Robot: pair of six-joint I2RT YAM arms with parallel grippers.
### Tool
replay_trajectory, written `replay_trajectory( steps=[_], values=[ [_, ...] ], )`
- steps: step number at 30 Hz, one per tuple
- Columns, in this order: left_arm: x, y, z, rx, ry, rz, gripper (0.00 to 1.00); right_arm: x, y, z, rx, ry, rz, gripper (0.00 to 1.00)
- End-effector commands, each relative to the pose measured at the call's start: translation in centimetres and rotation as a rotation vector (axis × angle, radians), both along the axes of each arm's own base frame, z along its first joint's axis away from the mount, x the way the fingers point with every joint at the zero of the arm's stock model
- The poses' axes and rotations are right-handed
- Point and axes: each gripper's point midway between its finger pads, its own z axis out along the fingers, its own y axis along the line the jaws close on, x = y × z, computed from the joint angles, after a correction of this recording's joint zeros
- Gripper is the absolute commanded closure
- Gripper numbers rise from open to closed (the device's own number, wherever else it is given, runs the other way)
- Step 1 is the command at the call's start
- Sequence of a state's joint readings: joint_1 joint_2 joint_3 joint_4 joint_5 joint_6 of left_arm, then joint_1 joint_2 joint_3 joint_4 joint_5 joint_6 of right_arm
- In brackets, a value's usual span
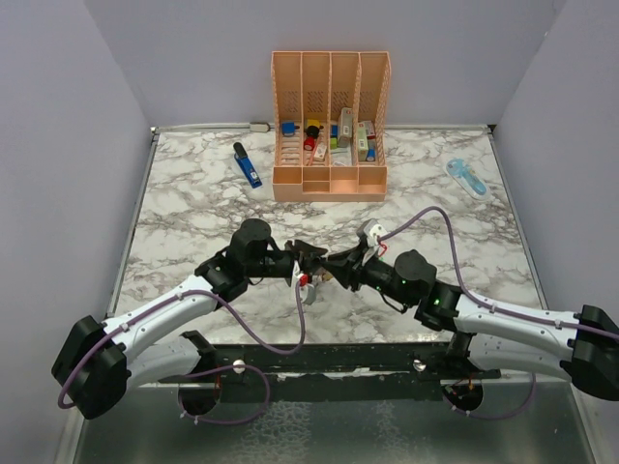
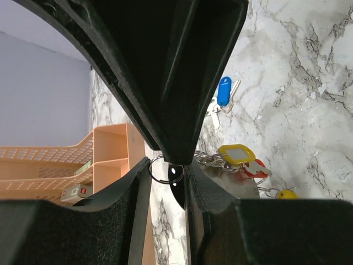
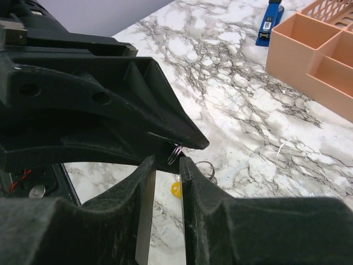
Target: Put the keys on the keyring
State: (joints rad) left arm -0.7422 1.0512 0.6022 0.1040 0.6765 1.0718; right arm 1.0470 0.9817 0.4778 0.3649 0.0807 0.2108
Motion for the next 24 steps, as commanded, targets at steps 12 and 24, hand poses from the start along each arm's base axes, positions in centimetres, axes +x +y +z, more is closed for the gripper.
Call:
replay_trajectory(
  steps=[12, 24],
  values=[
    [-0.1, -0.9, 4.0, -0.094, -0.065, -0.011, 1.00, 2.0, 0.6, 1.6, 0.063, -0.035, -0.082, 0.88],
    [-0.7, -1.2, 4.5, -0.113, -0.066, -0.029, 1.00, 3.0, 0.5, 2.0, 0.077, -0.046, -0.137, 0.83]
  ],
)
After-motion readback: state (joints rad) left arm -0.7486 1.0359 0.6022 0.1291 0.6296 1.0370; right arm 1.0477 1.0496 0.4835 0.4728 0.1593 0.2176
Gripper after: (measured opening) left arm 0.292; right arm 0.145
